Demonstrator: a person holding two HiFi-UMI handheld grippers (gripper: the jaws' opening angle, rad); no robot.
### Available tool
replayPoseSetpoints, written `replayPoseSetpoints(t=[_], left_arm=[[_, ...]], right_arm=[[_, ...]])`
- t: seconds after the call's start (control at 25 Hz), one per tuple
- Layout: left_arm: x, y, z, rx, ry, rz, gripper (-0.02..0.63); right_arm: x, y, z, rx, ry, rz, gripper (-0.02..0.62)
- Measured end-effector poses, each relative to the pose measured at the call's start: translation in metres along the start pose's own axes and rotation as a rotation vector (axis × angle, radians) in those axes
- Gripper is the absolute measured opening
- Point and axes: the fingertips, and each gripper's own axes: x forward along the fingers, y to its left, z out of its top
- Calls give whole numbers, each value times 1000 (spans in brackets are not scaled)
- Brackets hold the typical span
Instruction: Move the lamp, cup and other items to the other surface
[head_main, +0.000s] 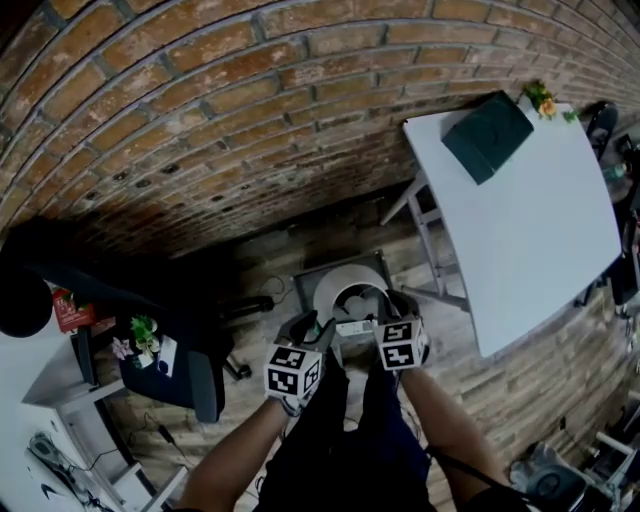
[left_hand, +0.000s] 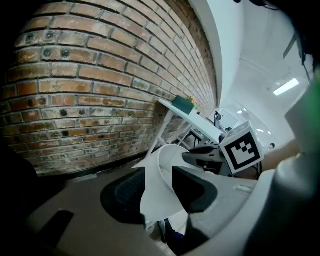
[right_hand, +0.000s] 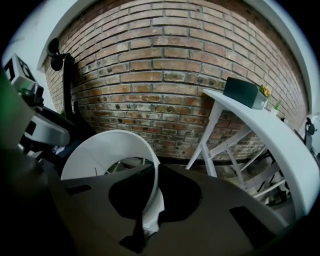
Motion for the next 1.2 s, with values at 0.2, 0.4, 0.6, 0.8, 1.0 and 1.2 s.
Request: replayPoseSetpoints(t=[0.2, 0.4, 0.6, 0.8, 1.0, 1.2], left_arm=[[-16, 11, -8, -40, -2, 13, 166], [-35, 24, -27, -71, 19, 49, 164], [-43, 25, -29, -82, 15, 49, 164], [-55, 24, -11, -76, -20, 47, 164], [-70, 24, 13, -53, -50, 49, 164], [-90, 26, 39, -54, -101, 58, 164]], right_arm=[[-4, 2, 1, 15, -8, 30, 12], [-11, 6, 14, -52, -22, 44, 12], [-23, 6, 34, -81, -53, 66, 12], [-47, 8, 62, -111, -86, 99, 7], [-88, 13, 100, -144, -111, 143, 8], [-137, 9, 143, -167, -136, 166, 8]])
